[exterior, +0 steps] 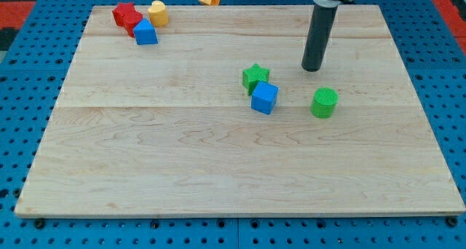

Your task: Move the green start close to blue triangle

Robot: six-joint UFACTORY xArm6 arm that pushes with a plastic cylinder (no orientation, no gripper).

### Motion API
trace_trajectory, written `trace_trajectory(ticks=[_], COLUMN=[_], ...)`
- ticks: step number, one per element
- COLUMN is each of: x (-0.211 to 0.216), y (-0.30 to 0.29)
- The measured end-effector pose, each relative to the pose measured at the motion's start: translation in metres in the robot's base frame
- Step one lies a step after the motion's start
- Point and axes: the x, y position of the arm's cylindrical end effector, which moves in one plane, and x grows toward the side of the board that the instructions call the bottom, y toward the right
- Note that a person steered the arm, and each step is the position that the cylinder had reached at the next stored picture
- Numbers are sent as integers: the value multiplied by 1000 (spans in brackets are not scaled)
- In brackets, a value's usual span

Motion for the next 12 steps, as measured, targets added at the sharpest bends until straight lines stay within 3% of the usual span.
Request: trace_trajectory(ticks=[1,2,3,4,7,9,11,12], x=[27,38,34,27,25,3,-15,-4], y=[-29,-102,-189,-221,-232,-146,-200,-190])
